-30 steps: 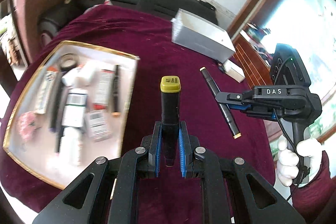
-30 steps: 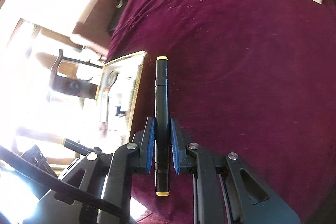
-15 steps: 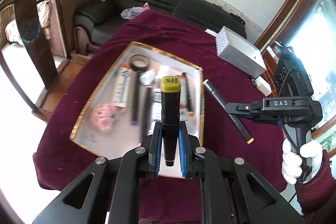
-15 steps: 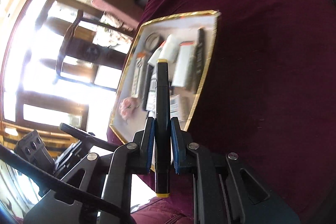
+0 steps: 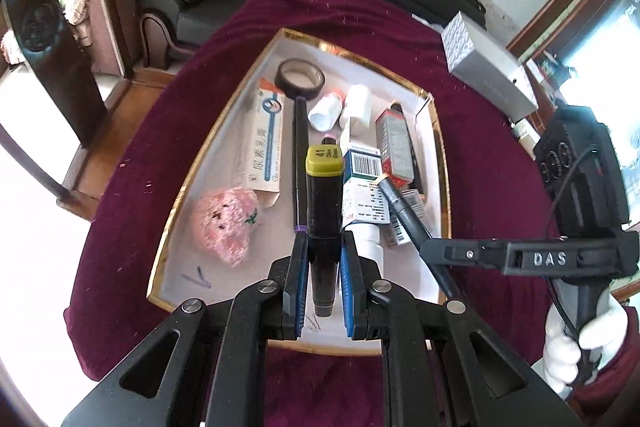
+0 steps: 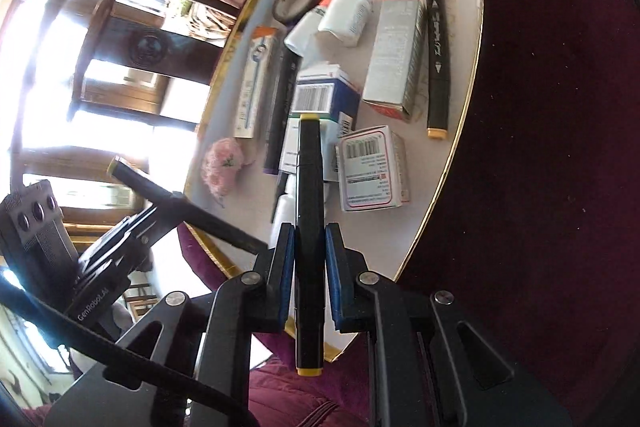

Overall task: Organize objects
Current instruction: 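Carry both markers over the tray with both grippers, then lower the markers into the tray and open both grippers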

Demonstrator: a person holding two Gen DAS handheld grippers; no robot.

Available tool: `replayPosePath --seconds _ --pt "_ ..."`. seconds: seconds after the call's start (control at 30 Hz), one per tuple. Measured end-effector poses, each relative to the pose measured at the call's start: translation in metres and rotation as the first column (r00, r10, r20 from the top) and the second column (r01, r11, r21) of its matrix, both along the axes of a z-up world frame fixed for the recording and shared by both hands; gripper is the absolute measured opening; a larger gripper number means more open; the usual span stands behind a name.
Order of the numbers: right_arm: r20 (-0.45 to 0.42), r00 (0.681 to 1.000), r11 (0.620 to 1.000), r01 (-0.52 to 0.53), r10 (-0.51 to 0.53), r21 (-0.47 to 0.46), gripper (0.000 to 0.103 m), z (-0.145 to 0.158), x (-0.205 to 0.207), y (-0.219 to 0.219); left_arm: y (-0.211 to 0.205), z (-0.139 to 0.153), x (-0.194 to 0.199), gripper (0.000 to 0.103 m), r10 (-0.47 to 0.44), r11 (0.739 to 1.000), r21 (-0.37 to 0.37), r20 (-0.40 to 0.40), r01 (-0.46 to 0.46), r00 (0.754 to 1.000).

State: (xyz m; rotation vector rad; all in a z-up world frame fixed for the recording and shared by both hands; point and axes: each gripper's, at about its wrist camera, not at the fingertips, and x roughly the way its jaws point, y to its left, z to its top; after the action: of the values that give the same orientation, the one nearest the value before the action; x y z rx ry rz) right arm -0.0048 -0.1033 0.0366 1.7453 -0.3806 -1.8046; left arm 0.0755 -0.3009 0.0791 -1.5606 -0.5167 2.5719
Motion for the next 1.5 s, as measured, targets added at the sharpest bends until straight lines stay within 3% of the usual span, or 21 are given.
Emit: replayPosePath --seconds 0.5,0.8,1.03,1.13,1.2,1.33,1.5 --pt "0.025 0.997 0.992 0.069 -0.072 0.107 0.013 -0.015 0.0 0.005 0.019 -0.037 -0.041 0.012 -0.098 0.991 -0.082 0.091 0.105 0.991" --pt "0.007 0.997 0.979 0.079 -0.082 0.188 0.014 -0.02 -0.002 -0.011 0.017 -0.047 -0.044 0.012 -0.115 0.978 -0.164 0.086 0.128 0.99" --pt "-0.022 0.998 0.963 0.064 -0.061 0.261 0.015 -0.021 -0.01 -0.032 0.013 -0.043 -0.048 0.013 -0.104 0.979 -0.166 0.076 0.116 0.992" --pt "-0.037 0.999 0.957 0.049 -0.04 0.287 0.019 -0.016 -0.013 -0.039 0.012 -0.038 -0.05 0.023 -0.103 0.981 -0.159 0.07 0.113 0.992" --pt "-0.049 0.998 0.955 0.039 -0.026 0.295 0.028 -0.011 -0.015 -0.043 0.013 -0.034 -0.051 0.039 -0.101 0.981 -0.159 0.058 0.109 0.993" --pt "-0.064 0.998 0.956 0.037 -0.019 0.292 0.037 0.001 -0.019 -0.045 0.015 -0.022 -0.049 0.046 -0.103 0.979 -0.174 0.027 0.106 0.994" --pt "-0.086 0.996 0.962 0.048 -0.025 0.269 0.039 0.017 -0.023 -0.039 0.02 -0.014 -0.047 0.05 -0.089 0.974 -0.206 0.015 0.09 0.996"
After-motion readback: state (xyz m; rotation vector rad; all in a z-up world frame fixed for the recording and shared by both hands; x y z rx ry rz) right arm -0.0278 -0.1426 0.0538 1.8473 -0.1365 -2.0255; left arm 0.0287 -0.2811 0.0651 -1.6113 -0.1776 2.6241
